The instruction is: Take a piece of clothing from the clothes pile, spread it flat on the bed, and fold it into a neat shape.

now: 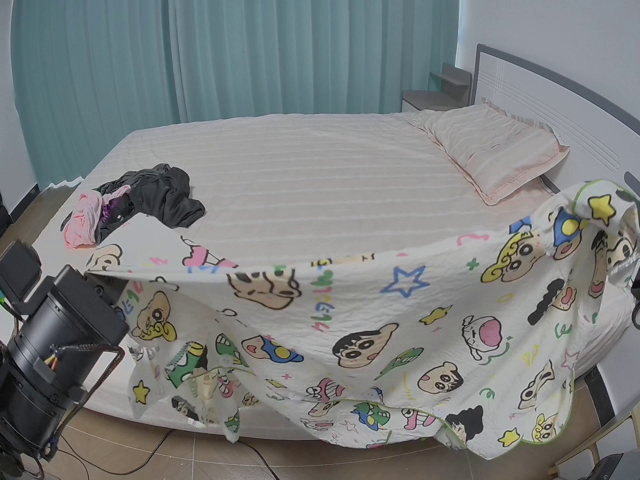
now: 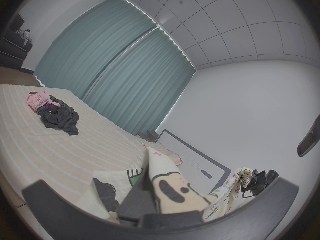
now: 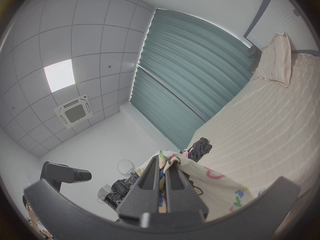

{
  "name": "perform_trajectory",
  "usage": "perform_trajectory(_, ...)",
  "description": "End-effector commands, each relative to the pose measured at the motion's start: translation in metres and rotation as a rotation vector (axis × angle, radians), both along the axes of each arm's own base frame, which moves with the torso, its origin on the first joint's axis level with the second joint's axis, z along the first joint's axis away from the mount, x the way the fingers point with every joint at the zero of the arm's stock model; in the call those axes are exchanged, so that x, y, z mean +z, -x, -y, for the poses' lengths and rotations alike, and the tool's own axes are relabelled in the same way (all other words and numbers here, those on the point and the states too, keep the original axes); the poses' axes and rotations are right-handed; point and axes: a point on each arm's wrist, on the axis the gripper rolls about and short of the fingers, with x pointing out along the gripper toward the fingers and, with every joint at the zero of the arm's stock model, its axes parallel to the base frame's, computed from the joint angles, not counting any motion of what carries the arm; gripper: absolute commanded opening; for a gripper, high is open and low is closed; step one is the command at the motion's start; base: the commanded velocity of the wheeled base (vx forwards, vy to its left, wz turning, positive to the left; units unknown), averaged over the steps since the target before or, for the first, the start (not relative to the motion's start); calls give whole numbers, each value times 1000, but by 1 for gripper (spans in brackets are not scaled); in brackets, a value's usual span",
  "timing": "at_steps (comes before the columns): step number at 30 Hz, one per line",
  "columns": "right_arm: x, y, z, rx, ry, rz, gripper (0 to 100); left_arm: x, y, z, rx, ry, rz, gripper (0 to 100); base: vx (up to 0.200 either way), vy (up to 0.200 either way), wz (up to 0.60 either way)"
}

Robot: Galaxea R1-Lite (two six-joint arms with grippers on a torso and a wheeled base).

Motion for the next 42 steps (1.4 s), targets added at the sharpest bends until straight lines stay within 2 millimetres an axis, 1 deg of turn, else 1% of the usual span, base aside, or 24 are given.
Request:
perform_trajectory(1,11,0,0,-2,-17,34,0,5,6,-7,1,18,15,0,0,0,0)
perform_trajectory(4,9,-9,-4,-10,-4,8,0,-3,4,-5,-1,-26,-33,0,0,0,0)
perform_trajectory(7,3,-26,-7,-46,23,-34,0,-14,2,-4,0,-78,-114,0,0,0,0)
perform_trajectory(10,-3,-40,-9,-64,48,-67,0,-17,-1,-3,8,-89,-148,0,0,0,0)
perform_trajectory(14,-6,-61,-10,-78,62,-77,0,-26,-20,-5,98,-122,-194,0,0,0,0)
perform_trajectory(17,-5,-81,-10,-116,65,-88,0,-37,-38,2,138,-163,-243,0,0,0,0)
perform_trajectory(20,-7,-96,-11,-136,69,-98,0,-38,-48,9,143,-149,-266,0,0,0,0)
perform_trajectory(22,-7,-104,-12,-144,70,-101,0,-35,-53,14,138,-121,-269,0,200,0,0)
perform_trajectory(23,-7,-110,-11,-157,69,-103,0,-33,-59,17,134,-98,-275,0,200,0,0)
perform_trajectory(26,-8,-124,-10,-177,71,-109,0,-34,-70,24,97,-100,-284,0,200,0,0)
perform_trajectory(28,-8,-129,-10,-183,71,-112,0,-34,-74,25,96,-102,-286,0,200,0,0)
perform_trajectory(29,-9,-137,-10,-191,74,-120,0,-31,-83,27,105,-94,-280,0,200,0,0)
perform_trajectory(31,-8,-144,-9,-200,74,-120,0,-29,-92,28,126,-88,-275,0,200,0,0)
perform_trajectory(32,-8,-151,-8,-209,75,-123,0,-28,-101,28,147,-86,-273,0,200,0,0)
perform_trajectory(33,-8,-154,-7,-214,73,-124,0,-27,-105,28,156,-83,-271,0,200,0,0)
perform_trajectory(34,-8,-154,-7,-214,73,-124,0,-27,-105,28,156,-83,-271,0,200,0,0)
perform_trajectory(36,-8,-165,-6,-214,76,-125,0,-28,-121,30,184,-82,-276,0,200,0,0)
perform_trajectory(37,-8,-165,-6,-214,76,-125,0,-28,-121,30,184,-82,-276,0,200,0,0)
perform_trajectory(38,-8,-173,-7,-208,78,-126,0,-31,-130,31,198,-86,-282,0,200,0,0)
perform_trajectory(39,-8,-174,-8,-207,79,-126,0,-31,-132,31,201,-87,-284,0,200,0,0)
perform_trajectory(40,-10,-183,-9,-208,81,-133,0,-34,-141,32,217,-90,-290,0,200,0,0)
perform_trajectory(42,-14,-193,-10,-211,85,-146,0,-40,-152,35,228,-101,-308,0,200,0,0)
